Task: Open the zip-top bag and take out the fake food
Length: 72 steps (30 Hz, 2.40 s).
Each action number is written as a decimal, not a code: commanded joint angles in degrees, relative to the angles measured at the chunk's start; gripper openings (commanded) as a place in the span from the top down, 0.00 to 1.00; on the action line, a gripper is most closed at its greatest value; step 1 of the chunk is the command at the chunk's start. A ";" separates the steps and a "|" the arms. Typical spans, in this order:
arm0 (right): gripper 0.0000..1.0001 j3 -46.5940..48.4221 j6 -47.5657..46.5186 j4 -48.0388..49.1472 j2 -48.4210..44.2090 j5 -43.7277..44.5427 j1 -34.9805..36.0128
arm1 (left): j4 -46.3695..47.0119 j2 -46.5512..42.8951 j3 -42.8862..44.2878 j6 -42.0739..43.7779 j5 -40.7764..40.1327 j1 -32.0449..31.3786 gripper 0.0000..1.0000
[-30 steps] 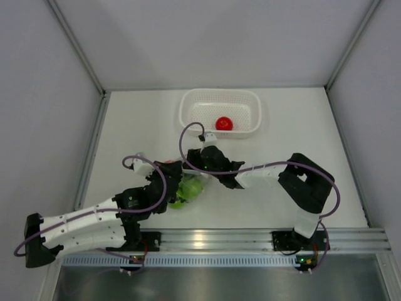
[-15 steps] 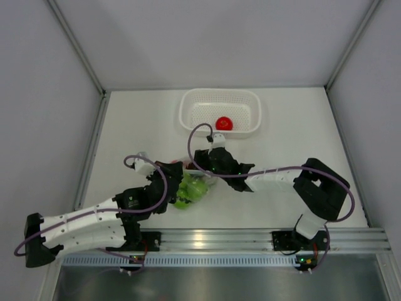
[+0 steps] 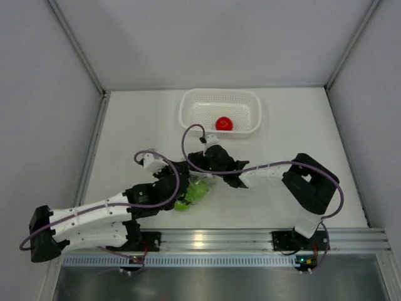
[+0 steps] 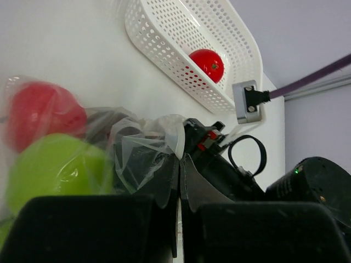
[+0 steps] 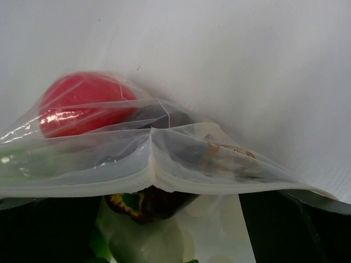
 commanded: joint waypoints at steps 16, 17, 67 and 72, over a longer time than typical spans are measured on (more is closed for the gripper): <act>0.71 -0.92 -1.18 7.28 1.27 -0.92 -1.53 | 5.91 -5.07 -2.66 5.33 0.98 2.09 1.00; 0.73 -1.27 -1.80 7.11 0.30 -0.92 -1.53 | 5.83 -5.51 -3.19 5.51 0.81 2.27 1.00; 0.40 53.38 -21.66 -43.96 17.69 10.25 -28.60 | 4.33 -1.03 8.06 14.91 5.55 3.85 1.00; 0.01 55.15 -22.28 -44.31 15.33 9.63 -28.77 | 4.24 0.55 11.22 17.55 5.11 3.85 1.00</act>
